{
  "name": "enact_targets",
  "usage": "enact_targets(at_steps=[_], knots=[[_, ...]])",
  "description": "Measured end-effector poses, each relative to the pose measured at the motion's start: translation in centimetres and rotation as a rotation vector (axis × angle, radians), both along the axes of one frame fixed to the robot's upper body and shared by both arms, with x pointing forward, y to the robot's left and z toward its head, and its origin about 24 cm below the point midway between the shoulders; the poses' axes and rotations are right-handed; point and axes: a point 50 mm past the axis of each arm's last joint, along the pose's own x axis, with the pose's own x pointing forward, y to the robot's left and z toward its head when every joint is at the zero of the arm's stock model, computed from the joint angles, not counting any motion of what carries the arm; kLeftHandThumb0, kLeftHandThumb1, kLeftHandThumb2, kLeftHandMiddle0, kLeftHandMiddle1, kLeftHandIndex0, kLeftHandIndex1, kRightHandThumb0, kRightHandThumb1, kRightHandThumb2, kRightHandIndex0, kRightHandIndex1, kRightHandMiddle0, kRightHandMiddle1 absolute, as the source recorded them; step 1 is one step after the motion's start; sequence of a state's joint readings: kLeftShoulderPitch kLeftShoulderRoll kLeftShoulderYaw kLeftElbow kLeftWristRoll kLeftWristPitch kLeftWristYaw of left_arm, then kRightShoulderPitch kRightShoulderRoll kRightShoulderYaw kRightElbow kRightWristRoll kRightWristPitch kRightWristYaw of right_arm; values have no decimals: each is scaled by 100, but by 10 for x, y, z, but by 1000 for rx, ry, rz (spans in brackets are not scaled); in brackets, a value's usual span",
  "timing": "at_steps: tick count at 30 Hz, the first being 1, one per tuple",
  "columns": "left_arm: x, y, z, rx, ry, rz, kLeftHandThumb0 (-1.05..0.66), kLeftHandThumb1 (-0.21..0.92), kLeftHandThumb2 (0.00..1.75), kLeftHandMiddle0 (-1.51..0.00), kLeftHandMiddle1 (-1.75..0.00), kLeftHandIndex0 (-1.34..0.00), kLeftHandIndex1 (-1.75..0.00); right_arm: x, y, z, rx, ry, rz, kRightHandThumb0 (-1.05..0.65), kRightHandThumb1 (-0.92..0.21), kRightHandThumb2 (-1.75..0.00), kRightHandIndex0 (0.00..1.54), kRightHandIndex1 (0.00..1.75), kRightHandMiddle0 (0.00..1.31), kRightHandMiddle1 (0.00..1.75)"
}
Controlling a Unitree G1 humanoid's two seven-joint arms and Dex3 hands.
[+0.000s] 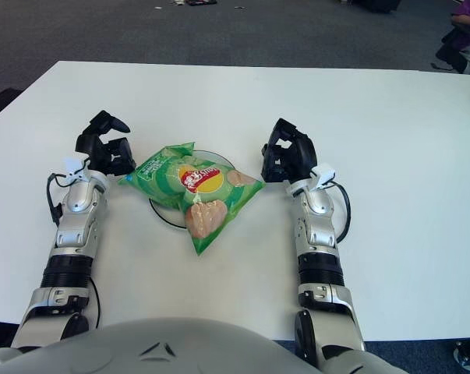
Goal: Put the snack into the plate.
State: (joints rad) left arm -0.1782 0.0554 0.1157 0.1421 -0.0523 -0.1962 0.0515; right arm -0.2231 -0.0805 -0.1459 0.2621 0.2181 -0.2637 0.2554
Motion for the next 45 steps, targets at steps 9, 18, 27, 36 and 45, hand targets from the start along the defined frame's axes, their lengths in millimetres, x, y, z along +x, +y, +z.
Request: enact_targets(at_steps=[9, 18, 27, 36, 45], knots=[[0, 0, 0, 0, -5, 0, -51, 24, 141, -140, -175, -67, -175, 0, 3, -1, -12, 15, 30, -59, -9, -160, 139, 175, 81, 175], [0, -1, -1, 18, -1, 13, -52, 22, 144, -142, -175, -70, -175, -1, 4, -1, -15, 21, 39, -58, -10, -158, 139, 175, 80, 175], [0, -2, -3, 29, 4, 10, -52, 22, 144, -142, -175, -69, -175, -1, 4, -1, -10, 33, 43, -57, -11, -157, 140, 175, 79, 175], [0, -3, -2, 33, -15, 4, -52, 23, 143, -141, -175, -69, -175, -1, 3, -1, -2, 32, 47, -57, -12, -157, 140, 175, 79, 175], [0, -4, -2, 34, -19, 1, -52, 22, 143, -140, -175, -69, -175, -1, 3, -1, 0, 31, 46, -57, -12, -156, 140, 175, 79, 175]])
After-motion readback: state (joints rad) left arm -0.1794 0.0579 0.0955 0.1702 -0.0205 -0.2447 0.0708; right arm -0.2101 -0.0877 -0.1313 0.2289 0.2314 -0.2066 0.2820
